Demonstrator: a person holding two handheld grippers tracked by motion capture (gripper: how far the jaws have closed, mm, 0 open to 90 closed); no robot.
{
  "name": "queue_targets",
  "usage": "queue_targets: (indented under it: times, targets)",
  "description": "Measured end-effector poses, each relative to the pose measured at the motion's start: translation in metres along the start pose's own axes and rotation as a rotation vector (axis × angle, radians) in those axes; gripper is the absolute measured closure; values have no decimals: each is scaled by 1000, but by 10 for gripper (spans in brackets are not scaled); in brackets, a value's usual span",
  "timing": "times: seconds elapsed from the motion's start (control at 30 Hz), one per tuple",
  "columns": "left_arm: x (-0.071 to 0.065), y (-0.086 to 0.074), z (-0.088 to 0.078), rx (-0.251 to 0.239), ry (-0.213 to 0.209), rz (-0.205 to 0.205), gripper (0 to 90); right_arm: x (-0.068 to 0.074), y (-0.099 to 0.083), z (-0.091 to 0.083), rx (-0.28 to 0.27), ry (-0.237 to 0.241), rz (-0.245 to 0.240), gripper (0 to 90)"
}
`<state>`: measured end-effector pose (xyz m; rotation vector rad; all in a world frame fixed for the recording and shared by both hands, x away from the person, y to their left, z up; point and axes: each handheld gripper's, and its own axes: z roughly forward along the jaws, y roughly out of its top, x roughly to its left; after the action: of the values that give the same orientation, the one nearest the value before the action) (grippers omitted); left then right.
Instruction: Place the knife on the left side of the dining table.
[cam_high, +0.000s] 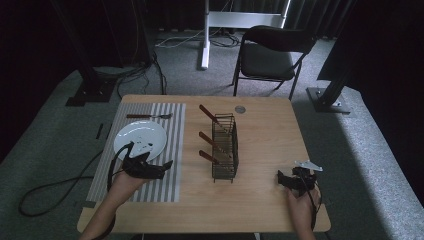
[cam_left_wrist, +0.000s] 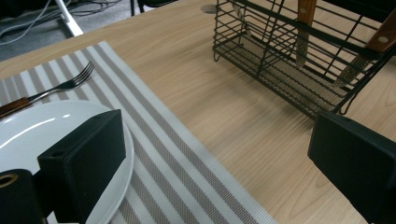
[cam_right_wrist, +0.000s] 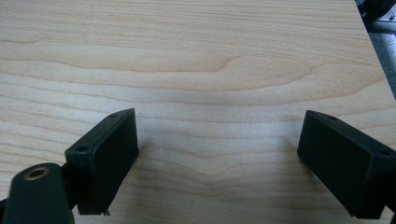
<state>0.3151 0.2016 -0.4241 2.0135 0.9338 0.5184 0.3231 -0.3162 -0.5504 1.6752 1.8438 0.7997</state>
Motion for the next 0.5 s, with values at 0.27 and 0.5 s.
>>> queue_targets:
  times: [0.27, 0.5]
  targets:
    - [-2, 15, 6, -10, -13, 16, 43, 0, 0, 0, 0, 0, 0, 116]
    - [-4, 22, 14, -10, -35, 22, 43, 0, 0, 0, 0, 0, 0, 116]
